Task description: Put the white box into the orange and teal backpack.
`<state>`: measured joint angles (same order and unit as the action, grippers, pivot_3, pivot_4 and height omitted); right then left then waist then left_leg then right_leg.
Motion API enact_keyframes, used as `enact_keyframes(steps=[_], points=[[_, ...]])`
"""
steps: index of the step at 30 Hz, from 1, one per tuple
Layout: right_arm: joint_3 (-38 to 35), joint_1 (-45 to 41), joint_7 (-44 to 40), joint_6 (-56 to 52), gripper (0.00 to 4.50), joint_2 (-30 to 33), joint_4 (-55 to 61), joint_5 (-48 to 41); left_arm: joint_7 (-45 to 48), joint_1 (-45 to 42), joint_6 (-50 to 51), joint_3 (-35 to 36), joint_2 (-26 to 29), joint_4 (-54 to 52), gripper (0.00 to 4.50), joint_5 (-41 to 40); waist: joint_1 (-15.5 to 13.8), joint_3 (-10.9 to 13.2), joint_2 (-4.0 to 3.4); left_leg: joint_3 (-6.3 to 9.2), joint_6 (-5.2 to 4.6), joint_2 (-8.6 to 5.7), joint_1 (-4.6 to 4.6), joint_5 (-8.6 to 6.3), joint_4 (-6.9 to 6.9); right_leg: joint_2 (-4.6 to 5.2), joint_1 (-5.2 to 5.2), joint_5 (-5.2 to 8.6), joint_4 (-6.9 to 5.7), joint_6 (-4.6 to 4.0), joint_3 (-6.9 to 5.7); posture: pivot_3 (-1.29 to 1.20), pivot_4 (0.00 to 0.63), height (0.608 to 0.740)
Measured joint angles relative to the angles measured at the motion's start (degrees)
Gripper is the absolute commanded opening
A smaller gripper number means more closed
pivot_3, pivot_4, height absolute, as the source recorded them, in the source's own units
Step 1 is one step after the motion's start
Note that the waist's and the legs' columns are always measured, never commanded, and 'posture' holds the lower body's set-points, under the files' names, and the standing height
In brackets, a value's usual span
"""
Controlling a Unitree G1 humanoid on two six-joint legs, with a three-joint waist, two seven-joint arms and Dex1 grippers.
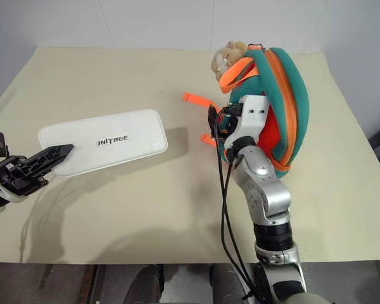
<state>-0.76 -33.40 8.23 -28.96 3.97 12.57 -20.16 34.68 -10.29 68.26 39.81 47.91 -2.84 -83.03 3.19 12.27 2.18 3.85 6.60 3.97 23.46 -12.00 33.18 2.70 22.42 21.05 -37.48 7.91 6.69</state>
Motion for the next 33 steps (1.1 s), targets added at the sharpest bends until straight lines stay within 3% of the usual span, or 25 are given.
enact_keyframes(steps=[7, 12, 22, 28, 33], points=[[-1.03, 0.04, -2.51, -0.69, 1.44, -0.88, 0.12, -0.65, -0.17, 1.18, -0.22, 0.06, -0.07, -0.91, 1.32, -0.46, 0.11, 0.0, -0.01, 0.0, -0.01, 0.0, -0.01, 0.01, 0.01, 0.0, 0.01, 0.0, -0.05, 0.0, 0.0, 0.0, 0.15, 0.74], [-2.76, -0.36, -6.25, -3.97, 0.0, -0.56, 1.22, -4.31, -0.16, 0.89, -0.65, 0.06, 0.13, -0.51, 1.32, -0.4, 0.11, 0.0, -0.01, 0.0, -0.01, 0.0, -0.01, 0.01, 0.02, 0.0, 0.01, 0.0, -0.06, 0.0, 0.0, 0.0, 0.15, 0.74], [-4.77, -0.43, -15.34, -17.85, 0.0, 5.31, 12.78, -20.22, 3.52, -2.19, -2.28, 0.04, 5.02, 6.62, 1.32, 4.05, 0.19, 0.02, -0.04, 0.0, -0.02, 0.02, 0.01, 0.0, -0.1, -0.01, 0.07, 0.04, -0.01, -0.06, -0.01, 0.0, 0.15, 0.74], [-6.6, 0.52, -19.78, -26.16, 0.0, 10.45, 19.29, -36.8, 7.72, -3.96, -2.93, -0.2, 7.25, 10.65, 1.32, 8.12, 0.28, 0.03, -0.04, -0.03, -0.02, 0.05, 0.01, 0.0, -0.17, -0.01, 0.08, 0.07, 0.03, -0.08, -0.01, 0.0, 0.15, 0.74], [-6.57, 3.87, -25.89, -29.71, 0.0, 19.37, 24.89, -52.12, 10.78, -5.47, -3.34, -0.78, 8.65, 13.23, 1.32, 11.43, 0.27, 0.03, -0.03, -0.06, -0.06, 0.08, 0.03, -0.03, -0.2, -0.01, 0.08, 0.12, 0.1, -0.09, -0.02, 0.0, 0.15, 0.74]])
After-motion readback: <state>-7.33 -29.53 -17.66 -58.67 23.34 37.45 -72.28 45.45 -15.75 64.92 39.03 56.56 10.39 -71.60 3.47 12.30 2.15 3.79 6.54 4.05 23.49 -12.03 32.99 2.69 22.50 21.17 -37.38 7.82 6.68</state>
